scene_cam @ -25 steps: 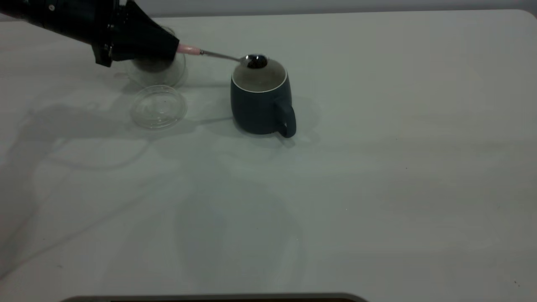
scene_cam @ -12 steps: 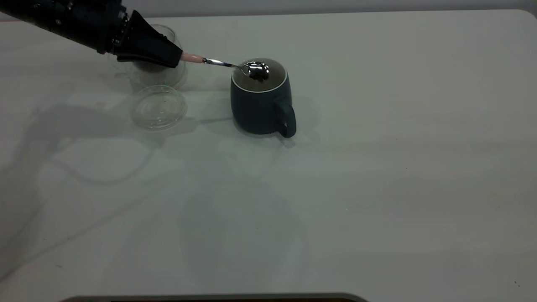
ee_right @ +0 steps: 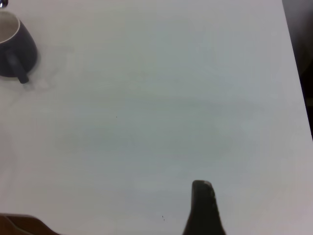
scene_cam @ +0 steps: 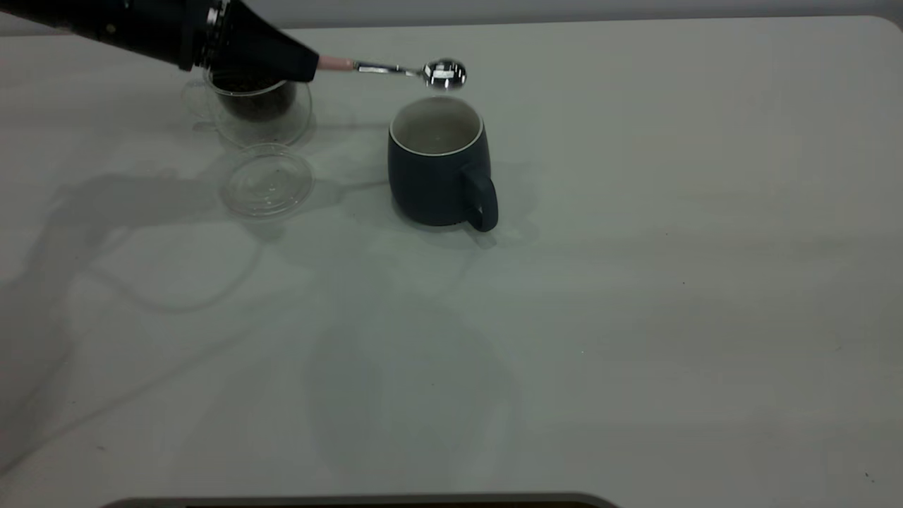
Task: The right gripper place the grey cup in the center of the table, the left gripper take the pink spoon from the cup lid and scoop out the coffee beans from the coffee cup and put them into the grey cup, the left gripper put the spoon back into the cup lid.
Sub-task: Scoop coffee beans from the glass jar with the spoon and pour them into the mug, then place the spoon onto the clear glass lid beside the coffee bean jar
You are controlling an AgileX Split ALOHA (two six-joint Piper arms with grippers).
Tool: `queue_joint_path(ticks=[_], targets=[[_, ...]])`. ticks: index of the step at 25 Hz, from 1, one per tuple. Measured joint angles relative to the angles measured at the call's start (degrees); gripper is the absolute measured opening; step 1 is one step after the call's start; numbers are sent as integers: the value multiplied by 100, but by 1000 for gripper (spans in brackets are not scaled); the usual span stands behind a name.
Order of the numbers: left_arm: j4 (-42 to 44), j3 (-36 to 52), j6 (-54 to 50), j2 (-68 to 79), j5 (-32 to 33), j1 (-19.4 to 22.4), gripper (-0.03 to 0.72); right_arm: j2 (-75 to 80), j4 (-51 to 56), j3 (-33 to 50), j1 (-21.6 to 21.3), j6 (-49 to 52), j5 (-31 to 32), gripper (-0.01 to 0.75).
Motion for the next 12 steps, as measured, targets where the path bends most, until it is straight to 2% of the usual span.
queue_joint_path(ticks=[5,12], targets=[[263,0,-1078,-34,406,301,127,0,0,0,0,0,0,590],[582,0,-1866,-396,662,1292,127,0,0,0,0,0,0,590]])
